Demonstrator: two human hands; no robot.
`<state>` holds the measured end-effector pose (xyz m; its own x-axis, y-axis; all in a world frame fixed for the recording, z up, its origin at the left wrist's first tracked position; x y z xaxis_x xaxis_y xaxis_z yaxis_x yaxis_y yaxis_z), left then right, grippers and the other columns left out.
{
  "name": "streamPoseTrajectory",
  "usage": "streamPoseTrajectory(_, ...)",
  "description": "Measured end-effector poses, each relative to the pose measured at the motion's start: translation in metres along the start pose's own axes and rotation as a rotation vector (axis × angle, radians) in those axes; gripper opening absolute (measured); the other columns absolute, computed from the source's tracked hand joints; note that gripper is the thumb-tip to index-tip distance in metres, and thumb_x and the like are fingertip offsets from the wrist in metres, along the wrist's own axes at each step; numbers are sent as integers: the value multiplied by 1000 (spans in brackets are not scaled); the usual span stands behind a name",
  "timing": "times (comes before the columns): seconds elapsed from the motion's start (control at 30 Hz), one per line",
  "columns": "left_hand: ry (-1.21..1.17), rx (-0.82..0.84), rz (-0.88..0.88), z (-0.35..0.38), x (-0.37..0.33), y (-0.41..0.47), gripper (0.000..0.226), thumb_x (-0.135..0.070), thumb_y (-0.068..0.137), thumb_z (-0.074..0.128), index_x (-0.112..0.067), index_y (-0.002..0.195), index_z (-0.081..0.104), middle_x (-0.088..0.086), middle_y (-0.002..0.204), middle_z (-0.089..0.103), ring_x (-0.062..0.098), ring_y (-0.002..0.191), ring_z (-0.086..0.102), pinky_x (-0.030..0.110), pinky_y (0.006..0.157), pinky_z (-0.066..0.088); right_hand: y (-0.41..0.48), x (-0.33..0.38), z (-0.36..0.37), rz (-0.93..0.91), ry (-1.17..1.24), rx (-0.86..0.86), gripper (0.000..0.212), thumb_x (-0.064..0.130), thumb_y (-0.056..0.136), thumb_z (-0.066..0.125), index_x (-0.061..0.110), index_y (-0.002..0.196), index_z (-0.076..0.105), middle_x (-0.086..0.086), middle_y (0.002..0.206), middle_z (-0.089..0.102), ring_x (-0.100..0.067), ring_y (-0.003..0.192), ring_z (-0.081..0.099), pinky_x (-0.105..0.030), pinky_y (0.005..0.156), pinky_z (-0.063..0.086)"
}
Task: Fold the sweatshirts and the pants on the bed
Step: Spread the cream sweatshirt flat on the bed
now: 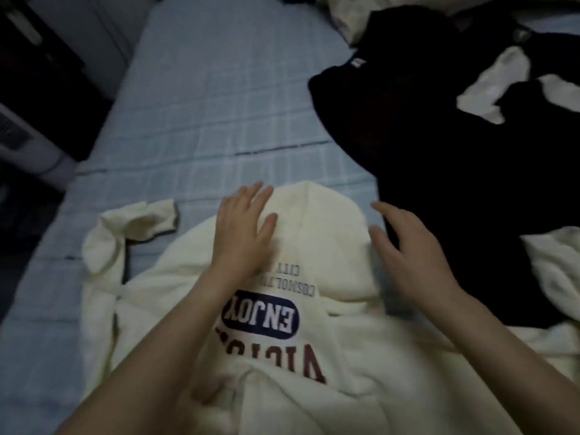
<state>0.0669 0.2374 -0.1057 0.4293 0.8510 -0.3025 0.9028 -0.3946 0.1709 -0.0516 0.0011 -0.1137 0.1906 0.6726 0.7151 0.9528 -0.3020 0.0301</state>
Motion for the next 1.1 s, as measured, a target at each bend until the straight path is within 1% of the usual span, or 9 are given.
streamPoseTrajectory(0.1,-12,217,-344,22,90,18,63,-52,95,49,-29,151,31,8,156,34,32,143,29,50,118,19,50,-1,54,273,130,131,59,49,95,54,26,148,40,-10,146,49,-29,131,47,-32,101,36)
streamPoseTrajectory(0.17,-119,382,-425,41,118,12,63,-52,89,57,-30,146,39,9,146,48,35,135,41,46,112,33,64,4,71,346,275,111,56,32,90,68,19,141,50,-9,139,56,-25,126,54,-30,101,39)
streamPoseTrajectory(0.3,-368,146,-280,15,122,5,24,-28,84,68,-30,108,68,-4,105,68,21,101,62,29,84,45,57,50,54,40,313,-71,52,-8,77,59,21,120,65,10,116,66,-5,108,62,-21,97,48)
streamPoseTrajectory(0.47,-491,-11,32,-43,112,-50,25,-20,87,62,-22,110,71,-12,97,62,9,95,57,18,82,40,-18,103,44,-351,80,57,50,-13,85,60,17,125,63,10,122,64,-5,113,59,-15,93,43)
streamPoseTrajectory(0.57,-297,159,307,-47,98,-105,32,-19,91,63,-18,123,67,-1,118,63,12,106,54,17,90,38,-86,109,63,-570,-301,290,57,-6,86,51,20,136,57,4,127,63,-17,119,58,-28,103,43)
streamPoseTrajectory(0.7,-288,495,400,-31,104,-145,33,-28,99,52,-27,131,63,-6,145,49,8,128,47,27,108,38,-142,73,88,-437,-506,671,81,10,101,43,56,150,-1,30,153,21,4,147,11,-24,121,5)
streamPoseTrajectory(0.87,-455,213,103,-46,112,-66,29,-23,95,48,-22,115,69,-6,122,59,10,114,52,28,93,38,-107,78,76,-162,-103,197,59,15,100,53,43,147,32,32,113,56,22,103,49,-1,89,34)
streamPoseTrajectory(0.97,-612,434,-101,-9,93,-28,14,-37,98,55,-34,107,64,-15,110,63,6,107,56,26,87,38,-76,69,83,-7,-20,32,46,15,96,60,29,137,45,14,99,61,2,91,60,-6,72,38)
streamPoseTrajectory(1.1,-625,328,-220,5,97,-21,40,-42,96,56,-30,58,54,-16,52,49,10,61,47,30,62,33,-63,42,78,250,-62,-94,72,20,82,74,23,145,39,-9,124,37,-26,121,38,-24,98,28)
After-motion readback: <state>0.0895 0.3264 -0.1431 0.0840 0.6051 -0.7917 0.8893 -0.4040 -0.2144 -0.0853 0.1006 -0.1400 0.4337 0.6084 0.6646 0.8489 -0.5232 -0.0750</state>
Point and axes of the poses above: each hand's wrist, its own y-axis towards the middle knuckle, its own z-axis out of the palm, x = y × z, the point moved 8 cm from there along y, towards the middle knuckle
